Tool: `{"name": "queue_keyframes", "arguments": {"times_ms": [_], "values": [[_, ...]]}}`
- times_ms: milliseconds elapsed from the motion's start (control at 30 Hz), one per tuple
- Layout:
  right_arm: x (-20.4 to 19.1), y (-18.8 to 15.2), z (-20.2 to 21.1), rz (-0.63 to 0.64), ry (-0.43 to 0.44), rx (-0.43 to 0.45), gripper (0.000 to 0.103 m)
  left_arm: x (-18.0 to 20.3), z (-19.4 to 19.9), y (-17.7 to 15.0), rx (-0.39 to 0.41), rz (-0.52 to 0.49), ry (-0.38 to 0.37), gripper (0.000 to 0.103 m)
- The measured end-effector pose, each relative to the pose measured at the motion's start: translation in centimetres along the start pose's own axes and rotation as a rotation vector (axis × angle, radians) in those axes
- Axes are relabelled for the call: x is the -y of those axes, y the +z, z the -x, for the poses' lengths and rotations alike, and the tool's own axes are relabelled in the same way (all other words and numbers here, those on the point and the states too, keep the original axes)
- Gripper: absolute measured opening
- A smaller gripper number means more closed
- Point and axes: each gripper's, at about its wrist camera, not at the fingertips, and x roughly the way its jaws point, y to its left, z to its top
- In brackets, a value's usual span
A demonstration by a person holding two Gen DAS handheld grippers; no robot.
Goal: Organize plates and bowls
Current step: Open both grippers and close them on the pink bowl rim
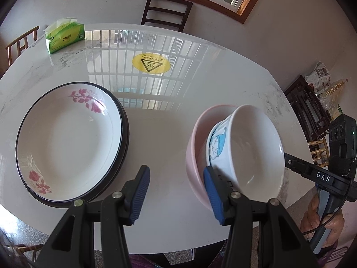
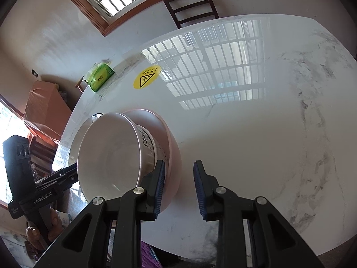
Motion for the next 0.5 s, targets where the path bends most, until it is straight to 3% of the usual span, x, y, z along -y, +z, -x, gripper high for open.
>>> {"name": "queue_keyframes", "arguments": {"times_ms": [267, 400, 500], "values": [[-0.12, 0.16, -0.72, 0.012, -0.019, -0.017, 0.028, -0.05, -0.14, 0.38, -0.035, -0.009, 0.050, 0.061], [-0.36, 0.15, -0.88, 0.024, -0.022, -0.020, 0.028, -0.25, -0.40, 0.45, -0.048, 0.006, 0.090, 0.072], [-0.78, 0.22, -1.02, 0.044, -0.038, -0.016, 0.028, -0.51, -0.62, 0.48, -0.066, 0.036, 0.088, 0.073]]}}
